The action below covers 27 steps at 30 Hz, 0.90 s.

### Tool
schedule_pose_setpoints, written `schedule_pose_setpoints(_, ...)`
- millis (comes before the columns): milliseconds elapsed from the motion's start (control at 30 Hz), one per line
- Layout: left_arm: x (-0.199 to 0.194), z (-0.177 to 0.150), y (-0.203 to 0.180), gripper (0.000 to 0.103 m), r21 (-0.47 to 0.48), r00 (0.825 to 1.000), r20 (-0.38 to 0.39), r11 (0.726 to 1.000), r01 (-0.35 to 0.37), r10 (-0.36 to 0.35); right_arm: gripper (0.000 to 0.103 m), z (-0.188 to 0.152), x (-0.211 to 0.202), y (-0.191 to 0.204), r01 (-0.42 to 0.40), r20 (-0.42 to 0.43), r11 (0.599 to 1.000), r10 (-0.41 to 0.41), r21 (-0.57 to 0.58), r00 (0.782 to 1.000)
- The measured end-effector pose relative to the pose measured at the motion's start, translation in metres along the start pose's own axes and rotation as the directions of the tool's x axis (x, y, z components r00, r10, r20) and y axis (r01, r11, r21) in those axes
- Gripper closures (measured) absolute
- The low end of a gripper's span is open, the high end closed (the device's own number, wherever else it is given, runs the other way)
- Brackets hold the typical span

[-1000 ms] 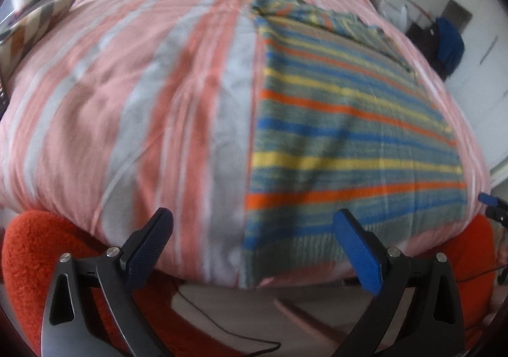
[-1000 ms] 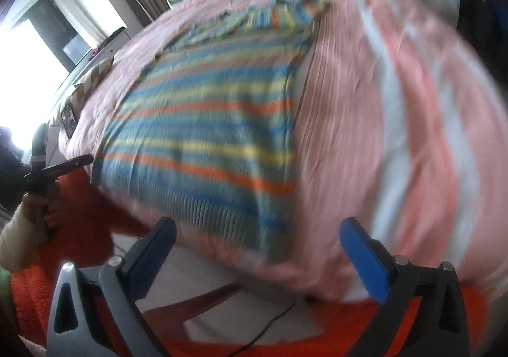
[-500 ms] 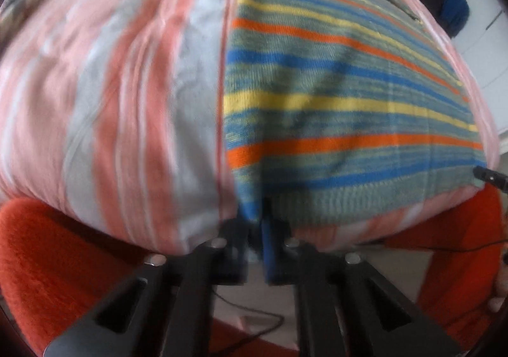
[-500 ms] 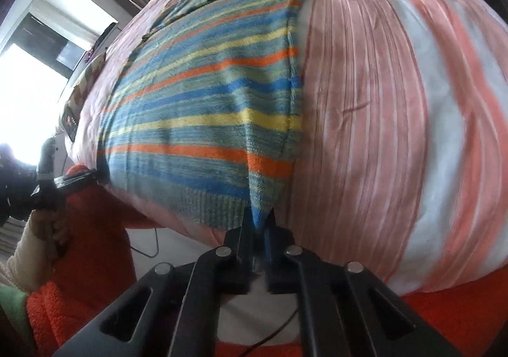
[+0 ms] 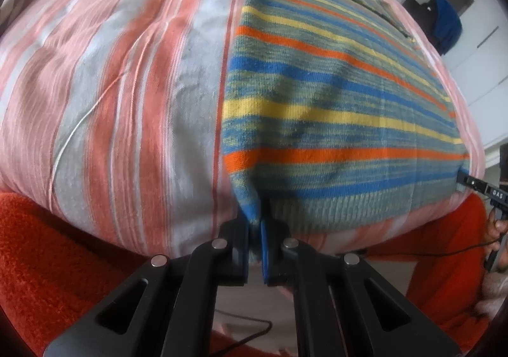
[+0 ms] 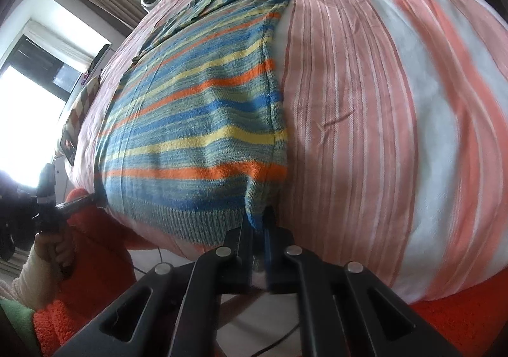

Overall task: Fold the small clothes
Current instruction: 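Lift the hem with both grippers and fold it toward the collar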

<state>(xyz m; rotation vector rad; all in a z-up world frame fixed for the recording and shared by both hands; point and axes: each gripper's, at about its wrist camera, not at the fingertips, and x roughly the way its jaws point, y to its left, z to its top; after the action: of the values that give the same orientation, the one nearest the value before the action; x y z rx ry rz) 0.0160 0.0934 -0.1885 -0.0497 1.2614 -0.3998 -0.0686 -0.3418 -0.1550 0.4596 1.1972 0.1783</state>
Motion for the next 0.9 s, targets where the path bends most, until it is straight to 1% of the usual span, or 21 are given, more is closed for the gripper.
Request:
schedule_pose_setpoints(100,-0.007,0.006,0.001,0.1,-0.018,1.0,0.009,1.0,0.022,-0.022,0.098,0.002,-0.001,0.002,0.004,-0.006,1.0,-0.004,-0.004,1.0)
schedule_pose_setpoints(167,-0.023,0.008,0.004,0.1,-0.042,0.997,0.028,0.996,0.075,-0.073,0.098,0.004,-0.007,0.009,0.002,-0.004,1.0,-0.002,-0.018,1.0)
schedule_pose_setpoints(233,-0.042,0.016,0.008,0.1,-0.067,0.989,0.062,0.988,0.136,-0.132,0.098,0.01,-0.015,0.015,-0.018,0.006,1.0,0.018,-0.014,1.0)
schedule_pose_setpoints(267,-0.054,0.026,0.01,0.1,-0.079,0.982,0.091,0.982,0.174,-0.166,0.098,0.015,-0.022,0.017,-0.037,0.023,0.999,0.037,-0.007,0.999)
schedule_pose_setpoints(333,-0.072,0.051,0.011,0.1,-0.074,0.968,0.144,0.973,0.217,-0.205,0.098,0.035,-0.035,0.021,-0.072,0.063,0.997,0.072,-0.01,0.995)
schedule_pose_setpoints(367,-0.082,0.073,0.01,0.1,-0.054,0.959,0.186,0.972,0.227,-0.214,0.098,0.053,-0.041,0.025,-0.076,0.095,0.997,0.078,-0.031,0.992)
schedule_pose_setpoints(400,-0.084,0.086,0.009,0.1,-0.042,0.954,0.209,0.973,0.226,-0.213,0.098,0.068,-0.043,0.028,-0.072,0.117,0.996,0.077,-0.046,0.99)
schedule_pose_setpoints(433,-0.088,0.105,0.009,0.1,-0.025,0.947,0.244,0.975,0.22,-0.207,0.098,0.086,-0.045,0.029,-0.065,0.141,0.996,0.073,-0.059,0.987)
schedule_pose_setpoints(467,-0.088,0.13,0.007,0.1,-0.005,0.94,0.281,0.979,0.205,-0.195,0.098,0.113,-0.047,0.032,-0.055,0.183,0.996,0.068,-0.073,0.981)
schedule_pose_setpoints(500,-0.085,0.157,0.007,0.1,0.003,0.934,0.311,0.982,0.187,-0.179,0.098,0.132,-0.048,0.033,-0.042,0.214,0.996,0.059,-0.081,0.975)
schedule_pose_setpoints(533,-0.08,0.174,0.011,0.1,0.003,0.931,0.321,0.984,0.181,-0.172,0.098,0.153,-0.047,0.034,-0.024,0.245,0.996,0.046,-0.089,0.969)
schedule_pose_setpoints(567,-0.072,0.202,0.014,0.1,-0.003,0.929,0.334,0.986,0.17,-0.159,0.098,0.184,-0.043,0.034,-0.009,0.276,0.996,0.034,-0.092,0.96)
schedule_pose_setpoints(600,-0.061,0.23,0.016,0.1,-0.013,0.928,0.346,0.989,0.151,-0.137,0.098,0.207,-0.039,0.031,-0.01,0.293,0.996,0.034,-0.083,0.956)
schedule_pose_setpoints(633,-0.051,0.254,0.018,0.1,-0.023,0.931,0.347,0.991,0.132,-0.116,0.098,0.227,-0.034,0.028,-0.01,0.307,0.997,0.031,-0.07,0.951)
schedule_pose_setpoints(667,-0.041,0.273,0.019,0.1,-0.034,0.934,0.346,0.993,0.112,-0.094,0.098,0.255,-0.024,0.024,-0.015,0.316,0.999,0.03,-0.051,0.948)
schedule_pose_setpoints(733,-0.019,0.308,0.015,0.1,-0.047,0.937,0.346,0.997,0.063,-0.043,0.098,0.296,-0.005,0.02,-0.014,0.334,1.0,0.021,-0.023,0.942)
schedule_pose_setpoints(767,-0.001,0.333,0.013,0.099,-0.055,0.942,0.336,0.998,0.029,-0.009,0.098,0.32,0.01,0.019,-0.015,0.34,1.0,0.021,-0.02,0.94)
schedule_pose_setpoints(800,0.011,0.343,0.012,0.097,-0.065,0.944,0.329,0.998,0.018,0.005,0.098,0.336,0.022,0.017,-0.015,0.34,1.0,0.021,-0.02,0.94)
schedule_pose_setpoints(833,0.031,0.364,0.015,0.093,-0.108,0.951,0.308,0.994,0.004,0.03,0.097,0.35,0.034,0.013,-0.017,0.343,1.0,0.021,-0.014,0.939)
schedule_pose_setpoints(867,0.041,0.372,0.021,0.083,-0.147,0.956,0.291,0.989,-0.005,0.048,0.091,0.367,0.051,0.008,-0.027,0.355,1.0,0.025,0.003,0.935)
schedule_pose_setpoints(900,0.051,0.381,0.026,0.063,-0.191,0.96,0.271,0.981,-0.025,0.077,0.071,0.376,0.062,0.002,-0.034,0.363,0.999,0.024,0.021,0.932)
